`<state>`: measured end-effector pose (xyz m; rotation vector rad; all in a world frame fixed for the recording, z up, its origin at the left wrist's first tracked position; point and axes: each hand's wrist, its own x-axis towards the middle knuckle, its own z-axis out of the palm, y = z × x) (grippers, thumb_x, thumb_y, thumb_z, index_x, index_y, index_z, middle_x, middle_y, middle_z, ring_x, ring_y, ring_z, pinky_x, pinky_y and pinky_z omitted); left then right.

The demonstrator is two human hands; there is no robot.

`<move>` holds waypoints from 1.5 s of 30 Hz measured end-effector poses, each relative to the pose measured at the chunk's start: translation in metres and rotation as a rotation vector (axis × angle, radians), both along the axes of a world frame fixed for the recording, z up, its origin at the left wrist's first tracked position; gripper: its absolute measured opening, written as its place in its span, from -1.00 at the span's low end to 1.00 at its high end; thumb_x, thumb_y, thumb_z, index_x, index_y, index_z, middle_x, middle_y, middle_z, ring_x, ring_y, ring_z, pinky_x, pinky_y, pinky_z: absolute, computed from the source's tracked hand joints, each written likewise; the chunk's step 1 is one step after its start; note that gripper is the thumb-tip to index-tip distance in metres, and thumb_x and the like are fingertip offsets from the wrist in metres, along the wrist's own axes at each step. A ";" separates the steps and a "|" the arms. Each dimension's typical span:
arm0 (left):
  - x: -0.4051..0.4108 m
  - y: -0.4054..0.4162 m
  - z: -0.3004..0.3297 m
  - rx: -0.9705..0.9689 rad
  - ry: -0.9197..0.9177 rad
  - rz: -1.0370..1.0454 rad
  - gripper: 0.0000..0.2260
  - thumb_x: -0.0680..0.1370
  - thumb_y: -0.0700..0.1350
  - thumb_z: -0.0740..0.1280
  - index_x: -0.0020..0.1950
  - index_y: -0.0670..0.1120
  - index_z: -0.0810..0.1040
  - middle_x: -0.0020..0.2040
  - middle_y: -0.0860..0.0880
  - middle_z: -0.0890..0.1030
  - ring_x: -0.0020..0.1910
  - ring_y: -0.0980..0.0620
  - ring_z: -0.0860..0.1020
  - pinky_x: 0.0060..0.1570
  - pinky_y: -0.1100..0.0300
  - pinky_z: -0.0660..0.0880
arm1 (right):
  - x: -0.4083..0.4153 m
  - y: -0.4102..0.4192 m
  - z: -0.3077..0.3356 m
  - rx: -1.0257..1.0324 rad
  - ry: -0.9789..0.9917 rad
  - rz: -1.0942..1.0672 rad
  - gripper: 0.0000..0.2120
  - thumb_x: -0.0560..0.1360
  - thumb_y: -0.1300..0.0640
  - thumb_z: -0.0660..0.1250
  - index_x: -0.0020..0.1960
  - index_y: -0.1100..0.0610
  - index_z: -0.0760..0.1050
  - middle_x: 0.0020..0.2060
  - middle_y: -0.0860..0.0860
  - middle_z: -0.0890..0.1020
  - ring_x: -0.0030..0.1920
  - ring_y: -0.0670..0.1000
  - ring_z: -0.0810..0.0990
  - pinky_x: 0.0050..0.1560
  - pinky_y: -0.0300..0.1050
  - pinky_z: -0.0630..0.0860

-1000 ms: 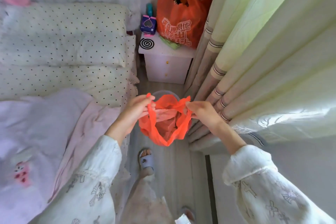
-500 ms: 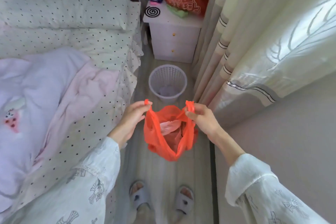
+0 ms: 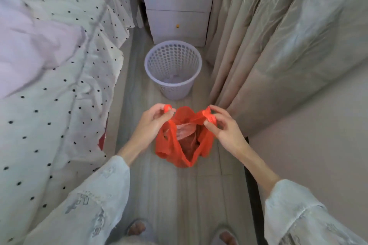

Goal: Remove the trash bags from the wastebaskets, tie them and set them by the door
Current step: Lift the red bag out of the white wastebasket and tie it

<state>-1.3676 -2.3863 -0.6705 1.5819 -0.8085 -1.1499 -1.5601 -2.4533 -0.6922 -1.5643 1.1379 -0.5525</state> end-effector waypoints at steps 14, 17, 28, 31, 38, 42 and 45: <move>0.022 -0.066 -0.129 -0.475 0.003 0.037 -0.36 0.51 -0.19 0.29 0.44 0.23 0.05 -0.48 0.04 0.44 -0.53 0.05 0.43 -0.44 0.18 0.48 | 0.039 -0.074 -0.114 -0.345 -0.310 0.018 -0.35 0.52 0.21 0.23 0.50 -0.02 -0.02 0.22 0.12 0.53 0.17 0.02 0.59 0.34 -0.05 0.41; 0.025 -0.079 -0.143 -0.422 -0.119 0.080 -0.53 0.58 -0.21 0.15 0.44 0.09 0.11 -0.51 0.08 0.24 -0.61 0.14 0.17 -0.59 0.33 0.19 | 0.048 -0.072 -0.128 -0.287 -0.358 -0.073 -0.58 0.58 0.21 0.12 0.39 -0.07 0.20 -0.35 -0.05 0.46 -0.43 -0.23 0.46 -0.34 -0.27 0.47; 0.012 -0.070 -0.137 -0.492 -0.340 0.161 -0.58 0.36 -0.09 0.40 -0.08 0.17 0.16 0.04 -0.06 0.56 -0.15 -0.19 0.58 -0.01 -0.12 0.53 | 0.028 -0.047 -0.128 -0.510 -0.257 -0.154 -0.73 0.44 0.23 0.36 0.00 -0.02 0.34 -0.14 -0.17 0.49 -0.19 -0.37 0.50 -0.02 -0.49 0.37; 0.017 -0.059 -0.141 -0.533 -0.309 0.109 -0.55 0.40 -0.22 0.42 -0.12 0.09 0.13 0.19 -0.12 0.51 0.03 -0.10 0.57 0.17 -0.06 0.48 | 0.013 -0.036 -0.131 -0.663 -0.152 -0.218 -0.64 0.39 0.15 0.42 0.16 0.00 0.45 -0.04 -0.13 0.54 -0.02 -0.20 0.52 0.09 -0.42 0.37; 0.018 -0.038 -0.187 -0.253 -0.426 -0.045 -0.13 0.13 0.20 0.49 0.32 0.12 0.13 0.24 0.24 0.40 0.26 0.21 0.41 0.36 0.09 0.32 | 0.002 -0.044 -0.175 -0.438 0.112 -0.060 0.10 0.14 -0.33 0.43 0.51 0.00 0.01 0.49 -0.08 0.21 0.48 -0.08 0.20 0.48 0.03 0.21; 0.021 -0.029 -0.200 -0.126 -0.436 -0.070 -0.02 0.07 0.24 0.49 0.40 0.00 0.19 0.33 0.04 0.41 0.30 0.10 0.42 0.36 0.06 0.34 | 0.015 -0.052 -0.187 -0.211 -0.068 -0.126 0.16 0.23 -0.07 0.53 0.53 0.04 -0.21 0.49 -0.02 0.19 0.48 -0.07 0.21 0.50 0.02 0.17; 0.019 -0.026 -0.207 -0.111 -0.414 -0.103 -0.28 0.16 0.18 0.47 0.25 -0.03 0.39 0.21 -0.06 0.54 0.18 0.03 0.54 0.26 0.02 0.44 | 0.033 -0.063 -0.190 -0.109 -0.091 -0.170 0.10 0.23 0.00 0.54 0.53 0.10 -0.09 0.42 0.05 0.34 0.42 0.00 0.31 0.46 0.02 0.23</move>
